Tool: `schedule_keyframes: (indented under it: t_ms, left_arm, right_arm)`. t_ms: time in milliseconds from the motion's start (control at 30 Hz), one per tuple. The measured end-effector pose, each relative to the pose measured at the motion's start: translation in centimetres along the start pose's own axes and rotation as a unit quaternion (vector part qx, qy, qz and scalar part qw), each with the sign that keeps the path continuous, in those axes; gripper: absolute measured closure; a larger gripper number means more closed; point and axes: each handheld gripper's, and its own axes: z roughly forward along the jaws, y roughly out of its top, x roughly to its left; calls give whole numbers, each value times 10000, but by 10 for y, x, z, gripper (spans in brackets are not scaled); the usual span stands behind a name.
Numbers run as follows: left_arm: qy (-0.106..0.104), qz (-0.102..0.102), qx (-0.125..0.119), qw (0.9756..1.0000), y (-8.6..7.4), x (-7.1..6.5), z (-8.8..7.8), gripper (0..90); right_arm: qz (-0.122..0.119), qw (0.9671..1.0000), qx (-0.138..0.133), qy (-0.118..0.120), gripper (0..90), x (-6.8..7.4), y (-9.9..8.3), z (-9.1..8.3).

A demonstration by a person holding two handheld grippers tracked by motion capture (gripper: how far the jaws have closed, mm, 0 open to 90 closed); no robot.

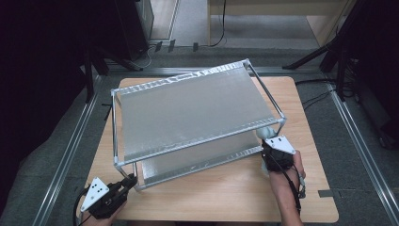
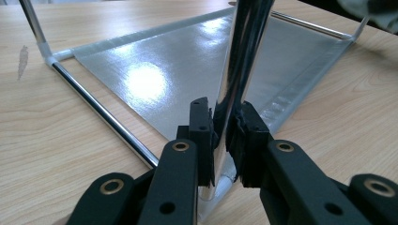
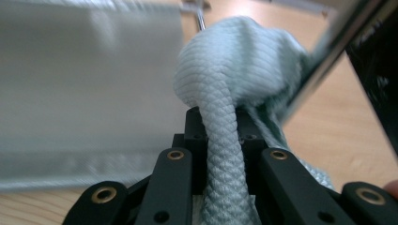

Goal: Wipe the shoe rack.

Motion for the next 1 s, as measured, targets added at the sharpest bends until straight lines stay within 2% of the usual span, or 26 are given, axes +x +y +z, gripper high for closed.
schedule_keyframes:
  t_ms: [67,133,200,300,367,467,567,700,767,833,900,1000]
  left_arm:
    - [-17,-10,-4,10000,0,0,0,805]
    - [-28,-7,-2,10000,0,0,0,805]
    - [-67,3,-5,10000,0,-2,1,805]
    - [-137,73,14,9999,0,-8,3,806]
    - [-156,123,16,9998,0,-11,4,807]
    - [-168,114,19,9998,0,-12,4,807]
    - [-164,117,17,9998,0,-12,4,807]
    - [-188,123,8,9997,0,-12,4,806]
    - [-208,108,-1,9997,0,-11,4,806]
    - [-208,105,-1,9997,0,-11,4,806]
    - [-196,114,9,9997,0,-12,4,806]
    - [-244,139,4,9996,0,-14,5,807]
  right_arm:
    - [174,9998,108,-69,805,-3,-12,7]
    - [251,9993,244,-118,806,-8,-23,12]
    - [329,9986,416,-80,807,-12,-32,16]
    - [606,9973,427,-11,808,-22,-35,14]
    - [672,9969,397,-26,809,-23,-31,10]
    - [692,9975,-80,-72,810,-24,-16,-6]
    - [823,9944,-636,-159,808,-29,7,-28]
    - [788,9918,-995,-131,808,-30,28,-49]
    - [642,9935,-932,-117,809,-27,28,-48]
    - [605,9956,-711,-55,811,-26,20,-40]
    - [699,9965,-442,-71,812,-29,6,-29]
    - [983,9948,-260,-12,811,-40,-10,-23]
